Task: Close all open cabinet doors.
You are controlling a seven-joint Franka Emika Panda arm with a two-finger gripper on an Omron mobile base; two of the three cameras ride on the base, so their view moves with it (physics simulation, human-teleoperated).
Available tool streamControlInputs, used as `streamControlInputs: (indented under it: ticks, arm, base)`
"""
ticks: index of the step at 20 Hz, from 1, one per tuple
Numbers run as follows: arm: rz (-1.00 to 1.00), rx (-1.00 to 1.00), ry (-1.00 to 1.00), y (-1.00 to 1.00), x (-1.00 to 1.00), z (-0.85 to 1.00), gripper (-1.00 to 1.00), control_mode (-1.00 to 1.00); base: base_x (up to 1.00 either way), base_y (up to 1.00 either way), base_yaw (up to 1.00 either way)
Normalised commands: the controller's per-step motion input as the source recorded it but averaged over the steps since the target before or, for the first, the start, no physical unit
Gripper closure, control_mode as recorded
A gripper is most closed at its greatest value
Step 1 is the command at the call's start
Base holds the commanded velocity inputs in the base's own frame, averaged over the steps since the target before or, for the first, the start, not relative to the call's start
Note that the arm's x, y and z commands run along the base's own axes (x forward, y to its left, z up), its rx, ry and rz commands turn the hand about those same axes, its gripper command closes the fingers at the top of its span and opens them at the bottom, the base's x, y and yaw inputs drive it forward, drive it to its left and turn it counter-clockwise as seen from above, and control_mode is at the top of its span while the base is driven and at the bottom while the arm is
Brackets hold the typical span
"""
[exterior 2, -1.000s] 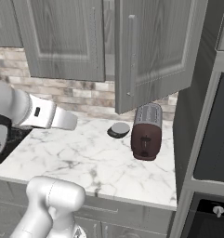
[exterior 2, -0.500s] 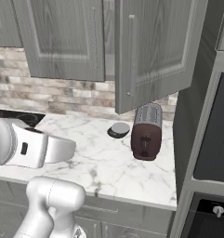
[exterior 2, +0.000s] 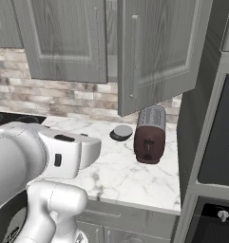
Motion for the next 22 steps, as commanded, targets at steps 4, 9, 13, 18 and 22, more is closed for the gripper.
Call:
streamControlInputs:
  ticks: [4,9,13,18,22]
  arm:
    - [0.14,0.00,-0.29,-0.09,0.22,-0.20,-1.00,-1.00]
    - [0.10,0.03,-0.22,-0.16,0.20,-0.03,-1.00,-1.00]
    - [0.11,0.05,-0.01,-0.24,0.31,0.00,-1.00,-1.00]
    - [0.06,0.04,0.01,-0.21,0.34,0.00,-1.00,-1.00]
    - [0.06,0.04,0.03,-0.22,0.39,0.00,-1.00,-1.00]
  base:
    - [0.00,0.00,0.00]
    - [0.00,0.00,0.00]
    - [0.00,0.00,0.00]
    - [0.00,0.00,0.00]
    - [0.00,0.00,0.00]
